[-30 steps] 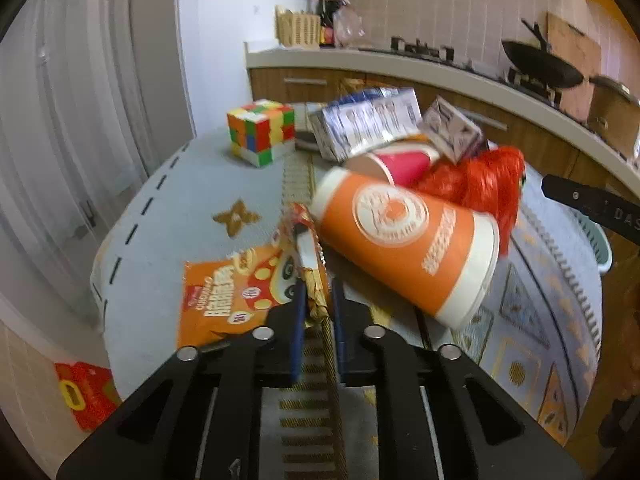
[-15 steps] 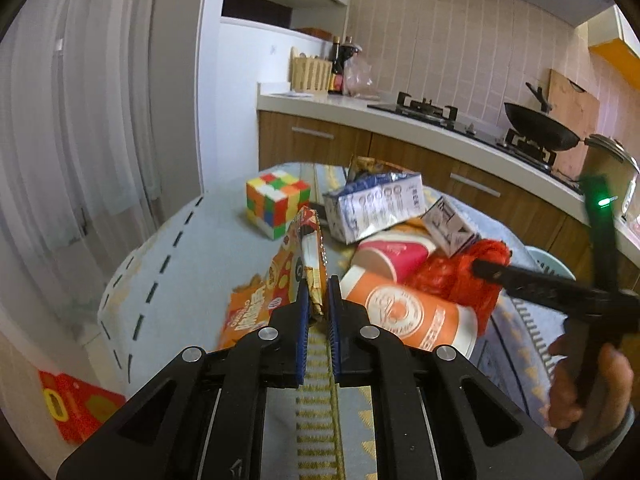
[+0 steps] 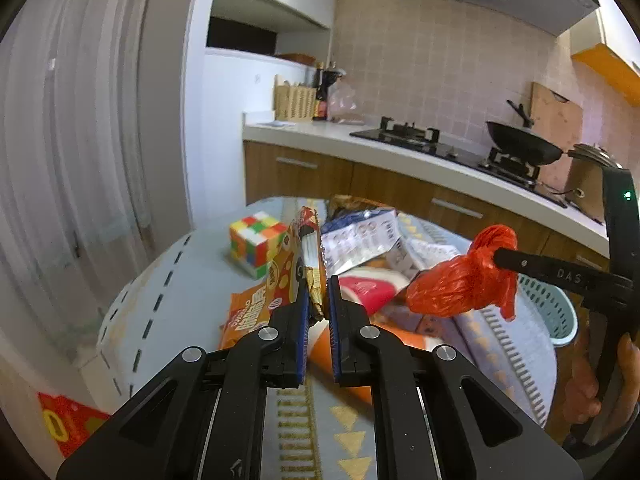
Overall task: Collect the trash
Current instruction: 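Carry both items over the blue basket and open both tools to drop them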
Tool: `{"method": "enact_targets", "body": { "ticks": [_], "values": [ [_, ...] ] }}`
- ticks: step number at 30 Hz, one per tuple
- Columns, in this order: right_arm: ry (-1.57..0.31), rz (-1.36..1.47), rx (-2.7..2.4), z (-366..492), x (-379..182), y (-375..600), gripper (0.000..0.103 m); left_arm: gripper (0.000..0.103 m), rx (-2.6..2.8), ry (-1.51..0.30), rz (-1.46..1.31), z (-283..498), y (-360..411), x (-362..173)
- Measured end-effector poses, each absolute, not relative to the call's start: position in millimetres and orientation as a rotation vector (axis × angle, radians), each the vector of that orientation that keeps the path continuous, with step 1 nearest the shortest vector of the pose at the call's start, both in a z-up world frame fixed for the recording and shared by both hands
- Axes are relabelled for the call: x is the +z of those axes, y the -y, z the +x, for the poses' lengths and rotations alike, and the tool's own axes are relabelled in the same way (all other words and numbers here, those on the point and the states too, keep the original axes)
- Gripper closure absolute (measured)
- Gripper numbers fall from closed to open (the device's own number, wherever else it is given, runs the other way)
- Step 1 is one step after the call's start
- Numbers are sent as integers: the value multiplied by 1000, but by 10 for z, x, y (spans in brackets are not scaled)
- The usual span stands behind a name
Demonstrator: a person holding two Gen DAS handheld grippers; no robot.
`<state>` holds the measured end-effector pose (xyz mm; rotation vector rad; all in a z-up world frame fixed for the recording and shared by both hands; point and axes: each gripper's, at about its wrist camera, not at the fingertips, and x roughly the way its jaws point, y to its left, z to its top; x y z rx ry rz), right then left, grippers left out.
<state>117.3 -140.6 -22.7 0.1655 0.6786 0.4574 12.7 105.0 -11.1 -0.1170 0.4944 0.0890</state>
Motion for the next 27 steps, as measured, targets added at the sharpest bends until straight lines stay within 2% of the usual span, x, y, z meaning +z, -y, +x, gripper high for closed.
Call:
{"method": "enact_targets", "body": {
  "ticks": [7,14,19,27],
  "values": [
    [-571,193,396,1040,135,1788,80,96,36,-438,-81,201,-805,167],
    [-467,212,207,957,334,2519,80,96,-68,-391,-11,460,-185,432],
    [-454,240,77,956,265,3064,80,96,-184,-400,-8,724,372,452],
    [-528,298,-114,1068,-180,3950,80,96,-379,-473,67,1209,1486,189]
  ]
}}
